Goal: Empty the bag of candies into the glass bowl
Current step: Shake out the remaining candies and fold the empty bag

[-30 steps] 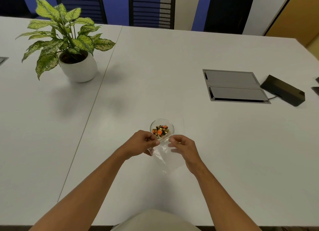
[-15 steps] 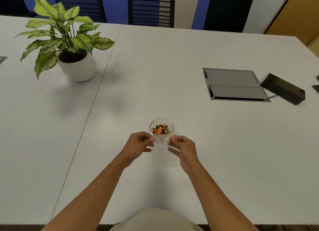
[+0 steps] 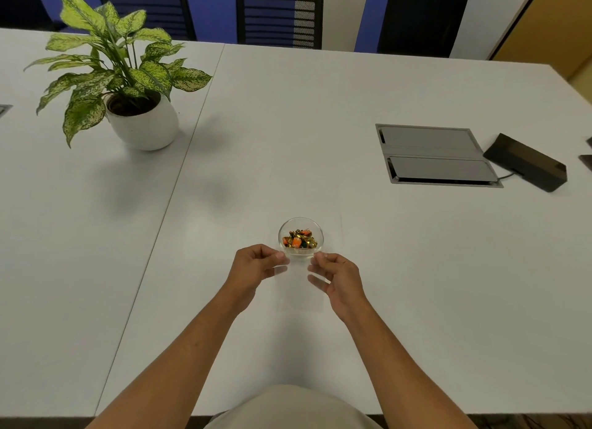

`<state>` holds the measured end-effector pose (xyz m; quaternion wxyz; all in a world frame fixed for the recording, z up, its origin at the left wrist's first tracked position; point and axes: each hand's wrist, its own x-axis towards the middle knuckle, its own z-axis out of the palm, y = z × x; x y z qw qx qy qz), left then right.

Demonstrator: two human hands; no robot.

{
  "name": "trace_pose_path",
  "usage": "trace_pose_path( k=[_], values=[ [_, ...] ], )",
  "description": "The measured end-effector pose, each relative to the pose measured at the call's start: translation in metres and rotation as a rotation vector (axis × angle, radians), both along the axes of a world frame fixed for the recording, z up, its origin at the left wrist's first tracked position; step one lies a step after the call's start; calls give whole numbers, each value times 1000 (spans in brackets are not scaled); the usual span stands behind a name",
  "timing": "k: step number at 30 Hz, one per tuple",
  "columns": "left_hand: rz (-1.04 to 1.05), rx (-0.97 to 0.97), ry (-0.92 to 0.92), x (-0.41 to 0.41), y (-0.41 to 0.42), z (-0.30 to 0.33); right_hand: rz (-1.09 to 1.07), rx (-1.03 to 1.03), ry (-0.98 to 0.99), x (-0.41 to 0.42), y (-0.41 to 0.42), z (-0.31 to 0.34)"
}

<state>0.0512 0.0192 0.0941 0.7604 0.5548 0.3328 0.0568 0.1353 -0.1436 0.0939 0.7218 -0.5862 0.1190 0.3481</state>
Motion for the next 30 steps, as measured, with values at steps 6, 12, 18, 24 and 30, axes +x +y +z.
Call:
trace_pose_path(
  k=[6, 12, 18, 24, 30],
  values=[
    [-8, -15, -14, -1, -3, 0, 57, 24, -41, -1, 0, 2],
    [-21, -64, -22, -1, -10, 1, 140, 6, -67, -4, 2, 2],
    [-84, -90, -61, -3, -16, 2, 109, -44, -90, -7, 6, 0],
    [-108, 10, -9, -3, -19, -3, 111, -142, -178, -10, 8, -2],
    [-70, 25, 2, -2, -19, -3, 139, -166, -216, -11, 10, -3]
  ],
)
